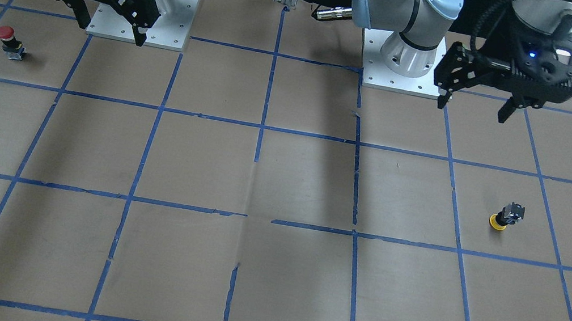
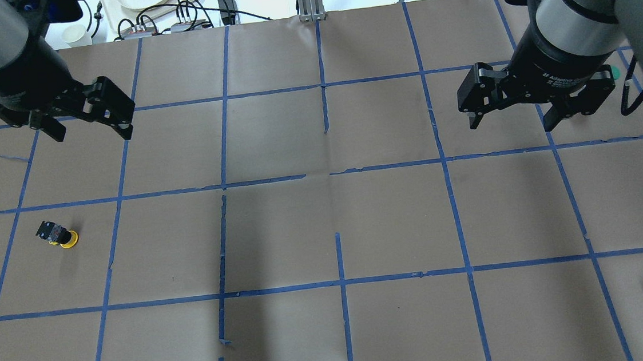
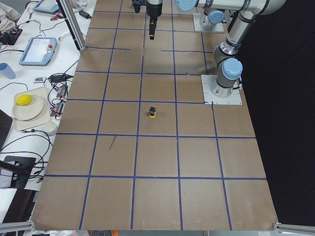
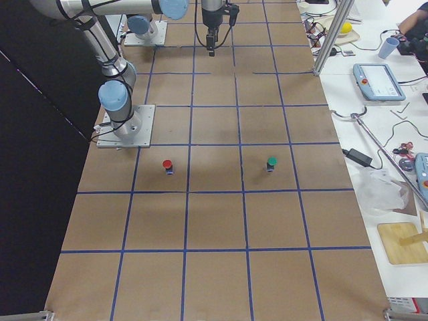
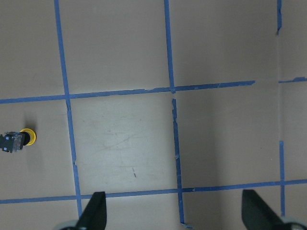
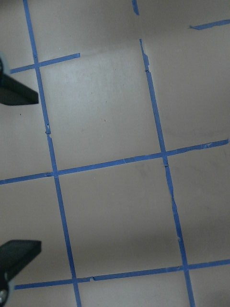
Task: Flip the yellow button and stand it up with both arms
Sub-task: 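Move the left gripper down toward the yellow button lying on its side, then close the left gripper on the black base of the yellow button, then lift the yellow button with the left gripper while the right gripper rotates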
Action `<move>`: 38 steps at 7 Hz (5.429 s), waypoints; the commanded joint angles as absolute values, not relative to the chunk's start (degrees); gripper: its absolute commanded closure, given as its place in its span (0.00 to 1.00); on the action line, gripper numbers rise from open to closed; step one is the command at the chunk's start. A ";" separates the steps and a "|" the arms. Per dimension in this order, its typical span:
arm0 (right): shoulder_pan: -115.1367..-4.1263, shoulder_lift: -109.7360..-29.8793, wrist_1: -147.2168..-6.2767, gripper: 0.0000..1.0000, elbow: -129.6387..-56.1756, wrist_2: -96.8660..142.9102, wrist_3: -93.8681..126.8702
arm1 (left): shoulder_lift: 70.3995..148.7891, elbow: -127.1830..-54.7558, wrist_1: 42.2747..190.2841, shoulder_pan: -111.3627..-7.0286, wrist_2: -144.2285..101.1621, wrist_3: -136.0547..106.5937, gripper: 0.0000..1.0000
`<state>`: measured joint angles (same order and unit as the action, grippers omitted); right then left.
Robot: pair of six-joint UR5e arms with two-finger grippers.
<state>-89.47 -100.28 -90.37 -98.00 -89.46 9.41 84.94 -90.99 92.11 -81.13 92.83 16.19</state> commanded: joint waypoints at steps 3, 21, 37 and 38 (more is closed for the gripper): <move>-89.47 -100.28 -90.35 0.00 -98.09 -89.38 9.32 | 85.25 -97.54 88.70 -63.68 93.43 41.87 0.00; -89.47 -100.46 -90.35 0.00 -98.26 -89.47 9.14 | 102.13 -115.40 56.34 -50.71 90.53 61.81 0.02; -87.54 -103.09 -87.45 0.00 -98.70 -73.57 36.80 | 102.31 -116.28 53.50 -53.35 93.43 55.21 0.94; -87.54 -103.27 -87.28 0.00 -98.88 -73.65 36.91 | 101.26 -115.58 54.83 -53.52 93.34 54.59 0.95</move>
<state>-87.54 -103.11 -87.34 -98.62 -74.23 35.42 102.45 -116.25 52.87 -53.25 93.55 55.47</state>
